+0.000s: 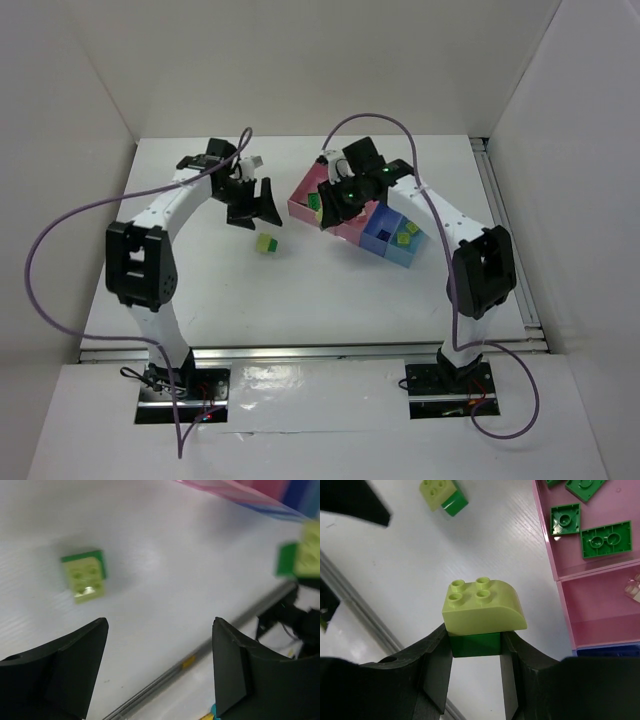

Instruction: Sort the legos into containers by color

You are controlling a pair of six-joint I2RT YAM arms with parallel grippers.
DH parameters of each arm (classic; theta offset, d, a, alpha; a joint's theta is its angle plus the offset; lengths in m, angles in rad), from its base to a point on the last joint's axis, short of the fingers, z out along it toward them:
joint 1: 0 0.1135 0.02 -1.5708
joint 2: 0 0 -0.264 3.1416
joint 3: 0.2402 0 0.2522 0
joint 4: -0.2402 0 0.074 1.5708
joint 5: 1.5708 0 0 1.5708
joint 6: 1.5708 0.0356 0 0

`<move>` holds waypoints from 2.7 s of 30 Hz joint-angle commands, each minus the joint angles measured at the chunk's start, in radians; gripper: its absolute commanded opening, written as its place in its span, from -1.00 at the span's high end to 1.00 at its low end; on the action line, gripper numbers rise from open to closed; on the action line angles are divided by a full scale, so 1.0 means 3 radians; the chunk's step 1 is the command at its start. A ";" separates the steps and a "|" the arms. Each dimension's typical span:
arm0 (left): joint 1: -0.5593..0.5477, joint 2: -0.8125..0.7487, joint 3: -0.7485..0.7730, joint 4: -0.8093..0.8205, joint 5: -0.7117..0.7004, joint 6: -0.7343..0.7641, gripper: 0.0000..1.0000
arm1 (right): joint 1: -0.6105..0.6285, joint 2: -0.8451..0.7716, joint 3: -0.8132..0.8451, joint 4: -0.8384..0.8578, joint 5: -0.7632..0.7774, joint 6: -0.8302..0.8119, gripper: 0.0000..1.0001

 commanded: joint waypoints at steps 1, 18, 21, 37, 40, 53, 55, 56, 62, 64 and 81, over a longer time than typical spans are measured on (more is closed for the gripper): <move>0.0006 -0.0450 -0.0414 0.0718 0.1617 0.0358 -0.72 | -0.0180 -0.0207 0.0001 -0.0153 -0.0898 -0.0115 1.00; -0.0428 0.0015 -0.0139 0.1051 0.3058 0.0574 -0.47 | -0.0201 0.0069 0.0236 -0.0690 -0.1881 -0.0468 1.00; -0.0428 0.0050 -0.0108 0.1082 0.3166 0.0543 -0.26 | -0.0201 0.0105 0.0236 -0.0690 -0.1922 -0.0468 1.00; -0.0316 0.0051 -0.0143 0.1230 0.3187 0.0395 1.00 | -0.0170 0.0197 0.0261 -0.0685 -0.1891 -0.0391 1.00; -0.0239 0.0015 -0.0180 0.1353 0.3156 0.0323 1.00 | -0.0170 0.0197 0.0231 -0.0685 -0.1861 -0.0391 1.00; -0.0178 -0.0016 -0.0272 0.1154 0.3121 0.0528 0.19 | -0.0140 0.0258 0.0267 -0.0598 -0.1861 -0.0305 1.00; -0.0142 -0.0016 -0.0338 0.1154 0.2953 0.0497 0.26 | -0.0140 0.0259 0.0267 -0.0461 -0.1719 -0.0173 1.00; -0.0086 -0.0051 -0.0389 0.1154 0.2911 0.0451 0.30 | -0.0140 0.0259 0.0221 -0.0374 -0.1677 -0.0101 1.00; 0.0312 -0.0235 -0.0660 0.1445 0.2202 -0.0125 0.35 | -0.0201 0.0095 0.0144 0.0271 -0.0376 0.0600 1.00; 0.0389 -0.0312 -0.0737 0.1445 0.1763 -0.0244 0.28 | -0.0201 0.0141 0.0286 0.0368 -0.0006 0.0890 1.00; 0.0339 -0.0456 -0.0635 0.0801 -0.0096 -0.0403 -0.43 | -0.0165 0.1767 0.2133 0.0169 0.1581 0.1255 0.86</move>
